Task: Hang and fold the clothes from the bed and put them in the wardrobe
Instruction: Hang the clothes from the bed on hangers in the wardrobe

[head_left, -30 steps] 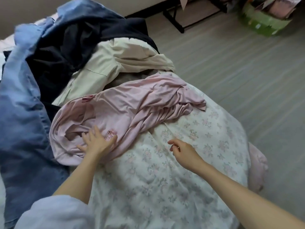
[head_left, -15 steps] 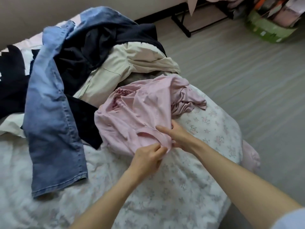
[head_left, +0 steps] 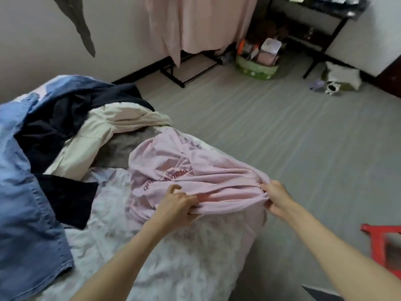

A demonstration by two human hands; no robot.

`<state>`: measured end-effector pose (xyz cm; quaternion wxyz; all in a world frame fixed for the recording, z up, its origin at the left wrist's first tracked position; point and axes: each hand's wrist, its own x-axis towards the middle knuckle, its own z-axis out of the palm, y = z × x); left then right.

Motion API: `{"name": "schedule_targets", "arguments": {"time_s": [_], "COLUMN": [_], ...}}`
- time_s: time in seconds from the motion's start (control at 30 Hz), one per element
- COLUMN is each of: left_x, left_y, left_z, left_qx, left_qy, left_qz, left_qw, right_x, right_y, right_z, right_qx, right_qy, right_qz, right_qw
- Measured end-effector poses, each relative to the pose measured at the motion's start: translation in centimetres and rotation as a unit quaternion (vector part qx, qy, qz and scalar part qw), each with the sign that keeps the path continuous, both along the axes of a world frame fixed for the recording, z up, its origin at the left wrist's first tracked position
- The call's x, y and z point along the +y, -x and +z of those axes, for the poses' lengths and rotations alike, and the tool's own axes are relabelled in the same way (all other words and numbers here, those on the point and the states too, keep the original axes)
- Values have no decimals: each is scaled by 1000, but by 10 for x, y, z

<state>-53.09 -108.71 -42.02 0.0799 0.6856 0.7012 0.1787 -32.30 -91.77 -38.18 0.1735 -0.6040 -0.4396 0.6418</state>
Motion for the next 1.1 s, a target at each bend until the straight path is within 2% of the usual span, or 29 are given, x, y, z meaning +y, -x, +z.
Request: {"name": "schedule_targets", "arguments": {"time_s": [0.1, 0.17, 0.23, 0.3, 0.37, 0.53, 0.77, 0.87, 0.97, 1.1], "left_x": [40, 65, 87, 100, 110, 111, 79, 64, 42, 25], "left_y": [-52, -91, -143, -188, -248, -371, -524, -581, -631, -694], "left_z": [33, 52, 71, 85, 98, 108, 130, 140, 149, 161], "left_qx": [-35, -61, -63, -64, -60, -32, -34, -44, -11, -13], "left_qy": [8, 38, 28, -2, -39, -95, -155, -157, -139, -136], "left_qz": [-78, -117, -169, -224, -298, -451, -597, -641, -690, -740], "left_qw": [996, 991, 983, 972, 952, 887, 786, 750, 710, 658], "right_x": [-4, -16, -33, -48, -69, -125, -230, -289, -343, -391], "right_y": [-76, -128, -185, -229, -286, -406, -546, -593, -631, -664], "right_z": [22, 34, 44, 45, 52, 63, 81, 94, 108, 141], "right_qx": [-24, -121, -244, -320, -373, -417, -506, -543, -623, -667], "right_qy": [-49, -96, -133, -140, -134, -74, -19, 16, 10, 6], "right_qz": [5, 60, 132, 164, 122, 65, -191, -248, -295, -358], "right_qw": [999, 986, 951, 923, 910, 904, 841, 802, 724, 653]}}
